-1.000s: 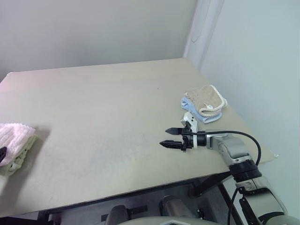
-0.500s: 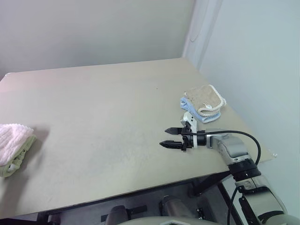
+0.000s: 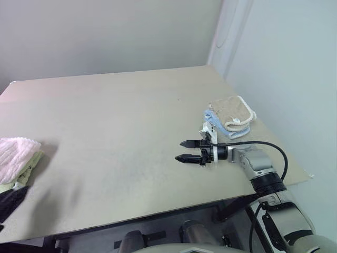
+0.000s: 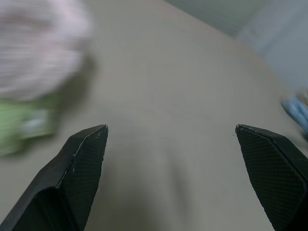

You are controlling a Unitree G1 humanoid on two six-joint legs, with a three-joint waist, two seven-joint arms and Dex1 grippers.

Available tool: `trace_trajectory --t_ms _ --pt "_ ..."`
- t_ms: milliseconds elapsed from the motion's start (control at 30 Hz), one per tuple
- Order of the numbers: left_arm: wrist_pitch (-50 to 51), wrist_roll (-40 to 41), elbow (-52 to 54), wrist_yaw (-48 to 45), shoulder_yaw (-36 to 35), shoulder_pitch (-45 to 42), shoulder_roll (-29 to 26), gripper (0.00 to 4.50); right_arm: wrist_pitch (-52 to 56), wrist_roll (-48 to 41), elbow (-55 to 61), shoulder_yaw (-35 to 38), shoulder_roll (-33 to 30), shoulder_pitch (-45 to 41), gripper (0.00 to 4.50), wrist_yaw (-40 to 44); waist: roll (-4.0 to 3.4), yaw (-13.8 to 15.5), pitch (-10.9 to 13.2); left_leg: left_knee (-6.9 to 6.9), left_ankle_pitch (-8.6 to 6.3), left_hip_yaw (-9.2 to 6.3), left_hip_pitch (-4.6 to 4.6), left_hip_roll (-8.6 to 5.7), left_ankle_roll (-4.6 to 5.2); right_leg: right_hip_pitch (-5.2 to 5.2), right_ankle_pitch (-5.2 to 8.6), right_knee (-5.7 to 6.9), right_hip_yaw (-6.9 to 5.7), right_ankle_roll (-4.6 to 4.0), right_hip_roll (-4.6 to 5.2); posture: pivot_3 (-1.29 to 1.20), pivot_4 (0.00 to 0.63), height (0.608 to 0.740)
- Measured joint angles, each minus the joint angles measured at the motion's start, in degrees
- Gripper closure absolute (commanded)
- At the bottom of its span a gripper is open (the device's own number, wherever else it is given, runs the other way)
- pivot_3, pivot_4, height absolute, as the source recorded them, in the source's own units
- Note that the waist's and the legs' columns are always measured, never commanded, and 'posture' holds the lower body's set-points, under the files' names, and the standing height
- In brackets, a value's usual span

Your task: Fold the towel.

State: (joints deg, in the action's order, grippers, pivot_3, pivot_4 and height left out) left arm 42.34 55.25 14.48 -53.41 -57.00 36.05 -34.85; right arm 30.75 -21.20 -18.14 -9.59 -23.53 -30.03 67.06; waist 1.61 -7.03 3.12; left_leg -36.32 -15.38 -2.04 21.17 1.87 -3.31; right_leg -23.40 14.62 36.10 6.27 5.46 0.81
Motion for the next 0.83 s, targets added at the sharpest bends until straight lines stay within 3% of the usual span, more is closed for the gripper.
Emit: trace_trajectory --t_ms 133,300,433,633,833 --pt "-5.1 -6.6 6.2 -2.1 12.0 -4.3 -3.7 0.02 0.1 -1.4 0.4 2.0 -0.1 -0.7 0.00 0.1 -0.04 -0.1 0.0 0.02 0.01 0.00 0.01 0.00 0.01 0.05 0.00 0.02 0.00 0.01 -0.07 0.00 0.000 0.740" --pt "-12.5 -14.6 3.7 -5.6 24.3 -13.4 -6.2 0.02 0.4 -2.6 3.8 3.2 -0.7 -0.6 0.00 0.6 -0.29 -0.2 0.0 0.11 0.02 0.05 0.10 0.01 0.04 -0.06 -0.07 0.05 0.09 -0.09 -0.12 0.00 0.000 0.740" --pt "-16.3 -17.2 -1.9 -9.3 30.5 -22.9 -7.8 0.02 2.6 -4.9 8.9 3.3 -2.3 0.0 0.00 2.6 -0.30 0.0 0.0 0.05 0.03 0.02 0.12 0.02 0.05 -0.05 -0.07 0.08 0.07 -0.05 -0.14 0.00 0.000 0.740" --pt "-25.7 -22.9 -10.5 -16.6 36.7 -29.2 -9.6 0.02 1.8 -3.7 10.7 1.0 -6.4 0.7 0.00 6.2 -0.28 -0.1 0.0 0.01 0.03 0.05 0.09 0.02 0.06 -0.02 -0.03 0.09 0.09 0.03 -0.14 0.00 0.000 0.740" --pt "-28.6 -24.8 -12.6 -18.1 40.5 -32.8 -9.6 0.02 0.3 -2.4 8.5 0.2 -6.5 0.6 0.00 6.8 -0.27 0.0 0.0 -0.05 0.03 0.05 0.10 0.02 0.06 0.01 -0.04 0.13 0.10 0.05 -0.13 0.00 0.000 0.740"
